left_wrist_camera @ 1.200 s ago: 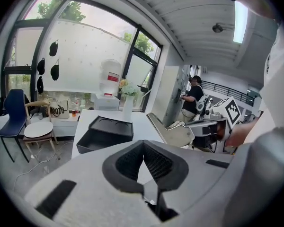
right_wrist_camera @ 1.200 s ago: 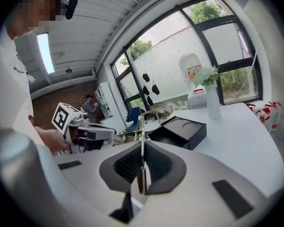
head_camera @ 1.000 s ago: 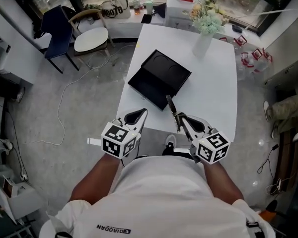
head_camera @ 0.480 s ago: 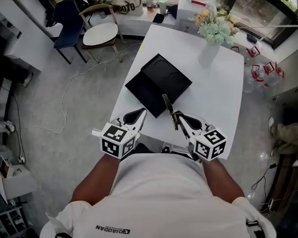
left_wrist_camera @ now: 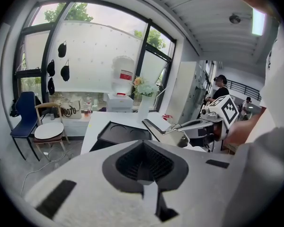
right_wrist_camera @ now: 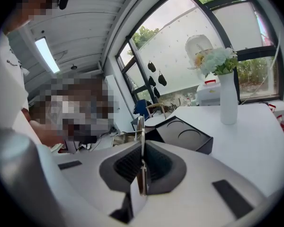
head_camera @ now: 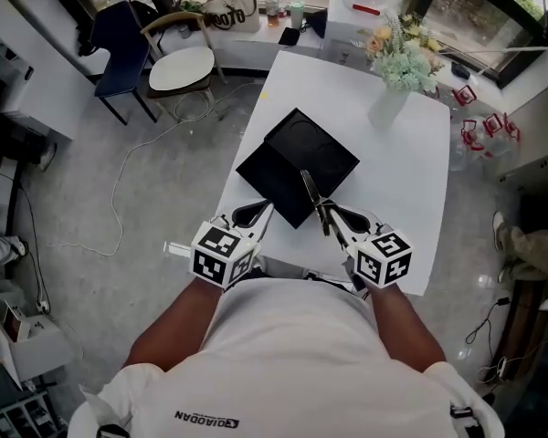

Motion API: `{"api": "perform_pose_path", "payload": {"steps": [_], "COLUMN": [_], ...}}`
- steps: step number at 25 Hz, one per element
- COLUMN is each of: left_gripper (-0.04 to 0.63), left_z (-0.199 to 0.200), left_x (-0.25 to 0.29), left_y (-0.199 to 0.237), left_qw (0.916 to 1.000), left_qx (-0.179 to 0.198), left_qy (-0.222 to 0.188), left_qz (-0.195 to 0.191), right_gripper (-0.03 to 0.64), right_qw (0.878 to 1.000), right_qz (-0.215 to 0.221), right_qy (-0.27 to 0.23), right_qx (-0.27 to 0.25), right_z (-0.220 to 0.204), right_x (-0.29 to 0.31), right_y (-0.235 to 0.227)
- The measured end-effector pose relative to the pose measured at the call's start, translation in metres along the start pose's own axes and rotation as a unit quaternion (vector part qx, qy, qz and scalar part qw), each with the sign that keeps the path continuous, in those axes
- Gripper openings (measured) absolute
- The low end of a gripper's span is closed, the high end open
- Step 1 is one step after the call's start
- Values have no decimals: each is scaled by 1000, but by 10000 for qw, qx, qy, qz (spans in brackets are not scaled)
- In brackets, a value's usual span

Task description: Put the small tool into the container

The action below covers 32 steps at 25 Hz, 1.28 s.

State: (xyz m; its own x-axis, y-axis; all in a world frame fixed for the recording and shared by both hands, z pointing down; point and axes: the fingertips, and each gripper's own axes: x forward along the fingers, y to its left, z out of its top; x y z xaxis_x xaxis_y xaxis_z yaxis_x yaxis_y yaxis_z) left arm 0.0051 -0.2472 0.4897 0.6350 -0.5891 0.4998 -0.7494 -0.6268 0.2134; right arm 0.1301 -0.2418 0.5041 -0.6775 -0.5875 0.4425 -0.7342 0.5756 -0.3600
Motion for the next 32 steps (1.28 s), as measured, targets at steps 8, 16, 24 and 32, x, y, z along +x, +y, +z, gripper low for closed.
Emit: {"api": "perform_pose_path", "payload": {"steps": [8,16,24,32], "left_gripper": [9,9,9,9], "left_z": [-5,-4,-16,-27], "left_x": [-4,-8,-27,-38], "left_y": [37,47,69,79], "left_qw": [10000,9998,9996,9990], "left_qx": [-42,-50,-262,-409], "left_qy": [45,-28,-44,9], "left_qz": [-74,-195,38,203], "right_gripper": [11,11,11,12], "right_qw": [9969,9855,9692,9442], "right_qz": [-387,-419,-682,-938], "right_qy": [492,1296,1988,2290], "right_qx": [-476,-1014,-1280,-2176], "right_z": [6,-3,-27,-36], "right_x": [47,113,165,186], "right_y": [-3,-7,-33,-40]}}
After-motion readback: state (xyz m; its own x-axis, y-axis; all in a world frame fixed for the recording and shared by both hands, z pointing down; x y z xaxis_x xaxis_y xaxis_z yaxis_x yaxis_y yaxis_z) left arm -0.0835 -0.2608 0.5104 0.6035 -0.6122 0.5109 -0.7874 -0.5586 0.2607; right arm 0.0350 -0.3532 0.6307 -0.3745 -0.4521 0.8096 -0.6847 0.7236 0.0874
